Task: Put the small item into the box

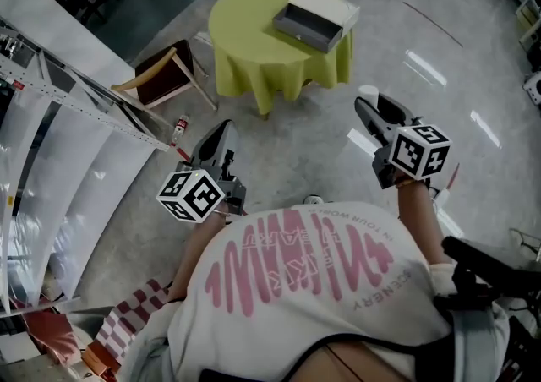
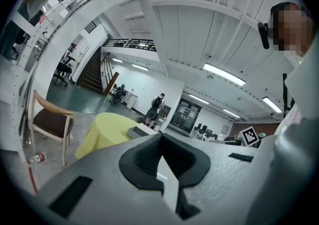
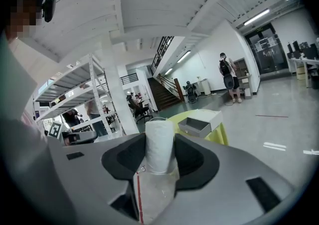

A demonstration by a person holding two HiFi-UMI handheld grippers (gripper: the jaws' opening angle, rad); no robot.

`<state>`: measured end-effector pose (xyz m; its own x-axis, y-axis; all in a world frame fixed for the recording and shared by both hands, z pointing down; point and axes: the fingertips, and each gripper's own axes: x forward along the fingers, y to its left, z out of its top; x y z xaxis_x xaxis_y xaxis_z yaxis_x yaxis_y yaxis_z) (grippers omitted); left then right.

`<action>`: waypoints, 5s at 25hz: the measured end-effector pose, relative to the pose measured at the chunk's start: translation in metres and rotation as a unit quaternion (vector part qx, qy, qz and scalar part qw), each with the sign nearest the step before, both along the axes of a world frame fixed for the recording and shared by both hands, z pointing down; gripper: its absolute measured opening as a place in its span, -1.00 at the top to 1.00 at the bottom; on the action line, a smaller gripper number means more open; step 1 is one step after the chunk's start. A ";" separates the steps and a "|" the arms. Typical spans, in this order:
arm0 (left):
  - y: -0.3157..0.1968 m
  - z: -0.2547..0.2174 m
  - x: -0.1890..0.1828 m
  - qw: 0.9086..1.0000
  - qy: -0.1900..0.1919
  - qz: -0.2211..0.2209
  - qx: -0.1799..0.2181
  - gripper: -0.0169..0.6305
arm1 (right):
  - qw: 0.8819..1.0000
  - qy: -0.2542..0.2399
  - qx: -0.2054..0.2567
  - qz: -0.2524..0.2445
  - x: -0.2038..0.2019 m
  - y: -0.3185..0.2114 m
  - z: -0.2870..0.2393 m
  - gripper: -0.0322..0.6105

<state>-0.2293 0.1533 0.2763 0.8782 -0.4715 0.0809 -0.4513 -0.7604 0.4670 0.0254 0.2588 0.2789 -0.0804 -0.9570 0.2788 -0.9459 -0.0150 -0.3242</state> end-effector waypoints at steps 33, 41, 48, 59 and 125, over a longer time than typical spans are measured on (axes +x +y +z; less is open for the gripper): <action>-0.041 0.034 0.077 0.999 -0.028 -0.042 -0.016 0.93 | 1.000 -0.019 -0.006 -0.022 0.099 -0.047 0.032 0.35; -0.043 0.042 0.087 0.999 -0.025 -0.041 -0.027 0.93 | 0.999 -0.016 -0.014 -0.024 0.106 -0.048 0.037 0.35; -0.042 0.049 0.096 0.998 -0.036 -0.038 -0.028 0.92 | 0.999 -0.033 -0.023 -0.026 0.111 -0.048 0.056 0.35; -0.053 0.050 0.102 0.998 -0.043 -0.034 -0.037 0.93 | 0.998 -0.051 -0.037 -0.019 0.114 -0.049 0.067 0.35; -0.384 0.128 0.216 0.990 -0.047 -0.030 -0.128 0.92 | 0.984 -0.071 -0.142 -0.076 0.194 -0.396 0.146 0.35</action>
<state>-0.0131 -0.2311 0.4046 0.8323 -0.4759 0.2842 -0.5424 -0.5936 0.5946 0.2197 -0.1371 0.4251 -0.2739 -0.8163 0.5085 -0.8894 0.0137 -0.4570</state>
